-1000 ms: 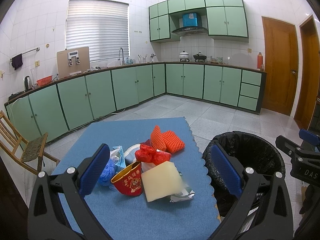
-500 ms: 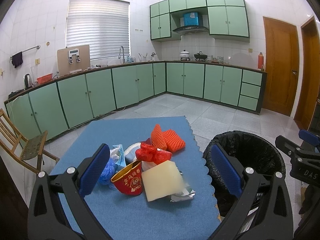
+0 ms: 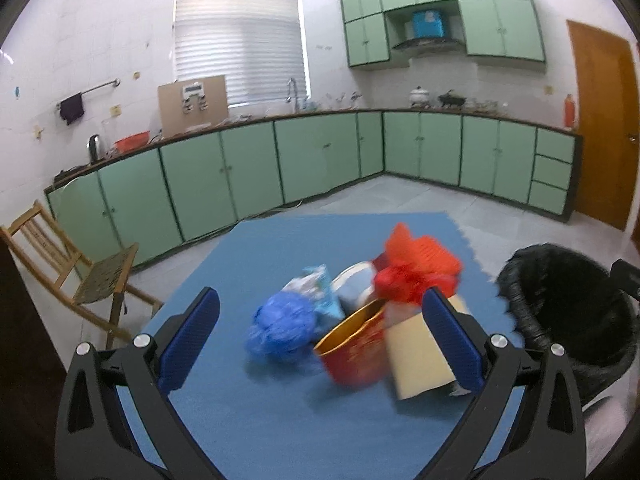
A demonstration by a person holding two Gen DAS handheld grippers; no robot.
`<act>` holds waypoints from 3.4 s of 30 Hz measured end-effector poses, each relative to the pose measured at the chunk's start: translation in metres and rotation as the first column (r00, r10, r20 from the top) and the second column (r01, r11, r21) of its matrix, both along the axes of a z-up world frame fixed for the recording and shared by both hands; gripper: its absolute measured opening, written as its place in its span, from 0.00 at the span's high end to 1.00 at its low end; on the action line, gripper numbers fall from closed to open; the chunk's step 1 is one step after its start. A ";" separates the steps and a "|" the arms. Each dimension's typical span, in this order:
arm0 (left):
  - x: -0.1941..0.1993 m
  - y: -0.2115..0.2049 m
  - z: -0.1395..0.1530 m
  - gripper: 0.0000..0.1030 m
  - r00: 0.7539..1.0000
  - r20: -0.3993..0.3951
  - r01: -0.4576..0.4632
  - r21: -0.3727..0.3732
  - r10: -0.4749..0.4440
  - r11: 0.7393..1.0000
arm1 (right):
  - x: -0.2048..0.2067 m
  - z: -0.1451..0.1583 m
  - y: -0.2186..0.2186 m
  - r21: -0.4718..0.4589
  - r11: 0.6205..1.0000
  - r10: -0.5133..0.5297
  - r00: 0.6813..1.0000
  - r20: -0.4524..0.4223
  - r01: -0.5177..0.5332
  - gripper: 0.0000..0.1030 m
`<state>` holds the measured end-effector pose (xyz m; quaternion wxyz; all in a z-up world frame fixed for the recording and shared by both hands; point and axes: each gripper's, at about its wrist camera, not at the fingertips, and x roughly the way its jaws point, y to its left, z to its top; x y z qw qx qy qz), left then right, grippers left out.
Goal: Collect trash
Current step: 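Grasp the red paper cup with the left gripper while the right grasps the cream sponge, then carry the red cup and cream sponge over the bin and release both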
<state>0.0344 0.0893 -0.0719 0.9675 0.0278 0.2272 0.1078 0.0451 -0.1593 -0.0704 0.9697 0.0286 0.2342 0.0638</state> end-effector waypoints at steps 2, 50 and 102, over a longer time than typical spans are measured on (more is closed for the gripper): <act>0.003 0.008 -0.006 0.05 1.000 -0.016 -0.010 -0.005 0.009 1.000 | 0.009 -0.009 0.012 0.008 1.000 0.022 1.000 -0.011 -0.022 0.06; 0.061 0.019 -0.090 0.59 0.961 -0.213 0.156 -0.113 -0.177 0.981 | 0.079 -0.087 0.081 0.185 0.910 0.409 0.880 -0.242 -0.372 0.66; 0.085 -0.182 -0.022 0.91 0.782 -0.043 0.597 -0.233 -0.622 0.767 | 0.044 -0.023 -0.136 0.176 0.982 -0.047 0.995 -0.091 0.063 0.67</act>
